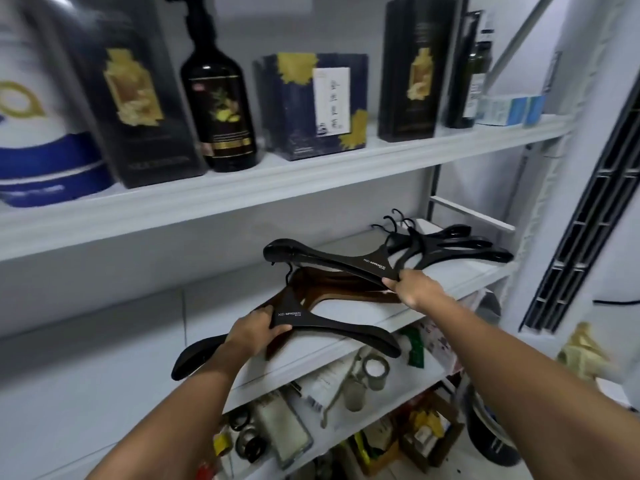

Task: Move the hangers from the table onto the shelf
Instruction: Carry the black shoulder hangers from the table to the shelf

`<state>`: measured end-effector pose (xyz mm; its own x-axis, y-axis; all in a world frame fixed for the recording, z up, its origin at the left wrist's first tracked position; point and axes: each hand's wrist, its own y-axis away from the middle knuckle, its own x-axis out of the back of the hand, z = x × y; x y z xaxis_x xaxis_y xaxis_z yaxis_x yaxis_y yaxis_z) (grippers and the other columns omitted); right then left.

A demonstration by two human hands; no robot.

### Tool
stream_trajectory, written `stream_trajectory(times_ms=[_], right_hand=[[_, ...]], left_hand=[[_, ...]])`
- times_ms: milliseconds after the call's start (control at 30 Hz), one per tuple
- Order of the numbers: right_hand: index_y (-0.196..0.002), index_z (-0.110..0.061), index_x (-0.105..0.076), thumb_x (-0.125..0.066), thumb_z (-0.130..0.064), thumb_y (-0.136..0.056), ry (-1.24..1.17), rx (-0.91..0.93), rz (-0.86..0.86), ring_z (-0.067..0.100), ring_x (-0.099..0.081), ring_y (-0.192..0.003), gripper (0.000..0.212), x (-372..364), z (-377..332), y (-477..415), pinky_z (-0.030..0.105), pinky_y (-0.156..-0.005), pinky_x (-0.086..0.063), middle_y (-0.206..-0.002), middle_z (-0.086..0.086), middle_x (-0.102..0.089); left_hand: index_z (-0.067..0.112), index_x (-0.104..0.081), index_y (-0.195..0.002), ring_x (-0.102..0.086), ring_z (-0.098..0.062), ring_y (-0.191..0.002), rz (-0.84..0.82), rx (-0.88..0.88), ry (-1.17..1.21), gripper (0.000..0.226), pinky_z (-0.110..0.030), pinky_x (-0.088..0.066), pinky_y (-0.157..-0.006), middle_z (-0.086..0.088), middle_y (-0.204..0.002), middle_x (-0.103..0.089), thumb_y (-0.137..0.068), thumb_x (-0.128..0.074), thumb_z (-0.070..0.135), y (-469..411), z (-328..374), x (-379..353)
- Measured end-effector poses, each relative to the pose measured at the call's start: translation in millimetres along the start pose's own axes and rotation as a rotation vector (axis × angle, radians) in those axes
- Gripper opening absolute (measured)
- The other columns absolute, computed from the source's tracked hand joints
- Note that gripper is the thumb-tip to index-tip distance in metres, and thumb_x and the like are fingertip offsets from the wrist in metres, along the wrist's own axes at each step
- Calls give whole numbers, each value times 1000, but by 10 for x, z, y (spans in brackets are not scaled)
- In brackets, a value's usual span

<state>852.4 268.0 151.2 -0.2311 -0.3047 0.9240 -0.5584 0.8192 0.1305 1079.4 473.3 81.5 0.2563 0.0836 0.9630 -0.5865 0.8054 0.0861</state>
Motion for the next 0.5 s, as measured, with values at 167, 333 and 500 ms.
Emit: stream_trajectory(times_ms=[167,333,500], right_hand=[[-106,-10,-56,-37,-48,-99,-16,118,-11,28,-57,-102,43,-312,-807,-113,34,-80,-41,-114,10,-60],[-121,-10,-55,-36,-47,-100,18,174,-63,29,-56,-111,46,-702,-1778,-180,37,-93,-43,-120,11,-59],[-125,-7,-51,-34,-46,-101,119,254,-106,30,-57,-111,49,-1166,-2545,-212,37,-88,-43,-122,14,-58]], left_hand=[[16,-50,-106,-59,-20,-91,12,89,14,41,-29,-43,-73,-4,-104,-62,-90,-49,54,222,-905,153],[18,-52,-108,-59,-20,-93,37,193,39,41,-29,-41,-72,-2,-106,-63,-90,-50,54,541,-1907,356],[21,-53,-110,-59,-19,-91,82,301,48,36,-28,-41,-73,0,-106,-64,-90,-52,52,991,-2793,507]])
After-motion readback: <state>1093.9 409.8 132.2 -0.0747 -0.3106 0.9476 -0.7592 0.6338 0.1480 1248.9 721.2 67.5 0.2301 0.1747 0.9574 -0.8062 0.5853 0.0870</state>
